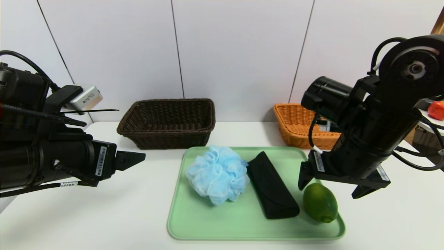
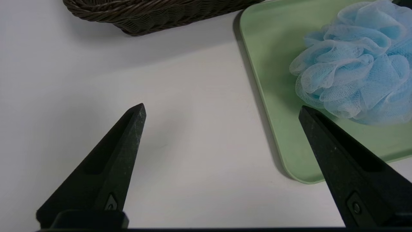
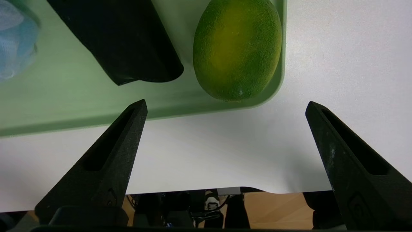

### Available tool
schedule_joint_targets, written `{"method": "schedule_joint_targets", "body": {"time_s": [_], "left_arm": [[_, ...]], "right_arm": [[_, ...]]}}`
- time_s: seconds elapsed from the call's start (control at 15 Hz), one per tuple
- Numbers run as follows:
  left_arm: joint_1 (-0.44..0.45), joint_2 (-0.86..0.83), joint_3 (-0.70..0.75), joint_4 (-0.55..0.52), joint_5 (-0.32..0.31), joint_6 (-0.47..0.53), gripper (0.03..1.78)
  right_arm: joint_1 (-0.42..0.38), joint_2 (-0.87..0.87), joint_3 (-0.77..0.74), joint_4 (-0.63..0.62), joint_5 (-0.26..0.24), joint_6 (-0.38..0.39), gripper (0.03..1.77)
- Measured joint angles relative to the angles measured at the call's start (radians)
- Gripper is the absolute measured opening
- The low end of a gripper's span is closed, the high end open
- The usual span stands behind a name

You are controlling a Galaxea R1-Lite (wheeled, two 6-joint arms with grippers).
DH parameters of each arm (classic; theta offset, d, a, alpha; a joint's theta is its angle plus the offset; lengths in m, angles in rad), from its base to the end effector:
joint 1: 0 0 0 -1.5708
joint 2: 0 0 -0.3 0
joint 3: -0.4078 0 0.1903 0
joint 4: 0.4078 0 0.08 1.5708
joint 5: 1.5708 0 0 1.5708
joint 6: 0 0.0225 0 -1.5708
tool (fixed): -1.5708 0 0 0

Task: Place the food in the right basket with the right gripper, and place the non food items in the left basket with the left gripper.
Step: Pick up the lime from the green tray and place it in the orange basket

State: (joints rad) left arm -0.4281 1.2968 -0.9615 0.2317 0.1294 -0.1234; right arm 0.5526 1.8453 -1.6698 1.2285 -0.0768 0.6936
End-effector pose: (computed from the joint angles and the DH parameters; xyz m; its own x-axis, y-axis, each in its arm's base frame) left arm 0.1785 -0.0783 0.2476 0.8145 -0.2299 -0.5326 0.2501 0.9676 -0.0350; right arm 0.2422 0.1473 0.2316 0.1812 0.0216 -0.9832 0.1425 0.9886 0.0480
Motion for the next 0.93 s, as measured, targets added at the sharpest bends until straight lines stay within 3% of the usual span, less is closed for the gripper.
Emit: {"method": "schedule_joint_targets", "body": {"time_s": [0.2,0.93], "left_arm": [[0.0,0.0,0.031,-0.07,-0.001,0.005,1.69],[-0.006,0.007,0.03,-0.073,0.0,0.005,1.69]], "right_arm": [[-0.004,0.044,-0.002,0.0,0.007,0.011,1.7],[-0.034,0.106,0.001,0.001,0.001,0.007,1.7]]}}
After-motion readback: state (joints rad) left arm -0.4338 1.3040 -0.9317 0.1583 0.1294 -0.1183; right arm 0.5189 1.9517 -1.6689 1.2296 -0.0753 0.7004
